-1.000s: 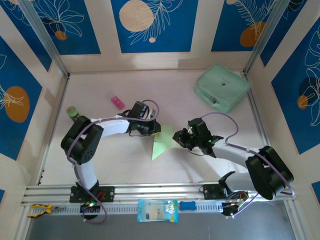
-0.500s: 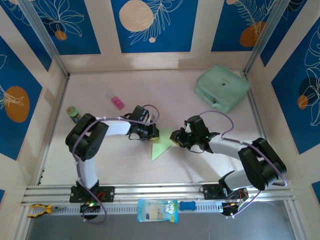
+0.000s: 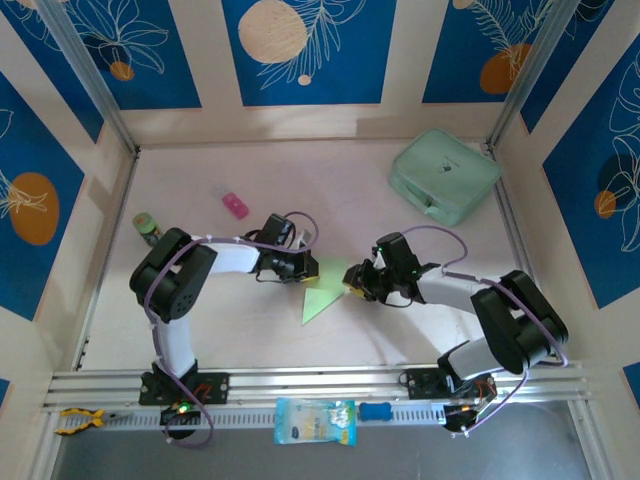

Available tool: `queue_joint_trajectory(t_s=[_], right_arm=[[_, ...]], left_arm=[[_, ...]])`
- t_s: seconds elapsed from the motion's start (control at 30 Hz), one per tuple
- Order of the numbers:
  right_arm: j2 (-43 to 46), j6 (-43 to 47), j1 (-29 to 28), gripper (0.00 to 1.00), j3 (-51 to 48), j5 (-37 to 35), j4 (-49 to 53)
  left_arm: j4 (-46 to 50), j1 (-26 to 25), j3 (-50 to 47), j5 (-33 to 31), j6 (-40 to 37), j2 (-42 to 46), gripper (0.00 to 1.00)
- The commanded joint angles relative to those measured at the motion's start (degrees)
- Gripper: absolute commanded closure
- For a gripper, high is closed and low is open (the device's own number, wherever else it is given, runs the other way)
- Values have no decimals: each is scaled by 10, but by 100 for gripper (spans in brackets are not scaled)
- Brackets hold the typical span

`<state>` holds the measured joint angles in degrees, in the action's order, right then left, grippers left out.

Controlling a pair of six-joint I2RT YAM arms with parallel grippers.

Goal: Fold a paper plane with a square sheet of paper (pick it up from the middle)
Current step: Fold the wing for the fifth time at the center of the table.

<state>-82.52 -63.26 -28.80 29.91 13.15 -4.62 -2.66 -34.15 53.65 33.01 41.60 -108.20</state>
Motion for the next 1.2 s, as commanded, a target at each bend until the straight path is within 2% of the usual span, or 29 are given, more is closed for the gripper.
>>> queue_joint_trajectory(t_s=[0.0,0.57,0.9,1.17], right_arm=[[-16,11,2,66,13,29,3],[-65,10,0,67,33,58,-28],[-64,13,0,67,33,59,-33],[-89,20,13,67,33,106,-102]], left_arm=[[42,-3,-19,5,-7,-10,92],[36,-1,-20,10,0,-8,92],[38,-1,-21,8,0,-3,92],[38,-1,-21,9,1,-1,92]])
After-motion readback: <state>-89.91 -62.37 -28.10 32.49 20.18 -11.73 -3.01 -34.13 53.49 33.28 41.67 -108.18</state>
